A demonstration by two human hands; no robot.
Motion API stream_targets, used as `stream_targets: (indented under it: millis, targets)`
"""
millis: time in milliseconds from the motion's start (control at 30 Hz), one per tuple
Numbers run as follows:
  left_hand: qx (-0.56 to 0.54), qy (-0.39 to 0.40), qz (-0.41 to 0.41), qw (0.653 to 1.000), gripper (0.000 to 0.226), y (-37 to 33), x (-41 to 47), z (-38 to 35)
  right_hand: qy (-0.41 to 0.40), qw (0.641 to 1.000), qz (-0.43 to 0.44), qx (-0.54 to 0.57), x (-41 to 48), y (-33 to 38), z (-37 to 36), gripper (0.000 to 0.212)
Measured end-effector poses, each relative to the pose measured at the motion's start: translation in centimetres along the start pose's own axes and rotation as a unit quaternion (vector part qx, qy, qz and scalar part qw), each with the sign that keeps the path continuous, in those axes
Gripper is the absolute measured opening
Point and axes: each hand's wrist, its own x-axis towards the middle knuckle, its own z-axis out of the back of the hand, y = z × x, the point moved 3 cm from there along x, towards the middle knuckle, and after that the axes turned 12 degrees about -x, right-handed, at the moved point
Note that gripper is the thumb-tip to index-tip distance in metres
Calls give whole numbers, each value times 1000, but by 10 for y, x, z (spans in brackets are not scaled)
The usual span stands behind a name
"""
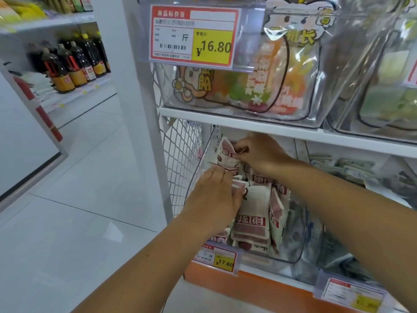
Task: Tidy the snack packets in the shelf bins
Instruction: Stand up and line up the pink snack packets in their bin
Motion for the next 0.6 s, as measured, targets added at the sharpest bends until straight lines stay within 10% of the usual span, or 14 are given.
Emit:
stream_targets:
  millis: [367,600]
  targets:
    - [-28,28,12,999,62,1,-2,7,79,997,18,-8,-3,-1,-7,31]
    - [-84,12,-39,996,46,-14,-7,20,-41,988,-90,119,-62,-24,39,10]
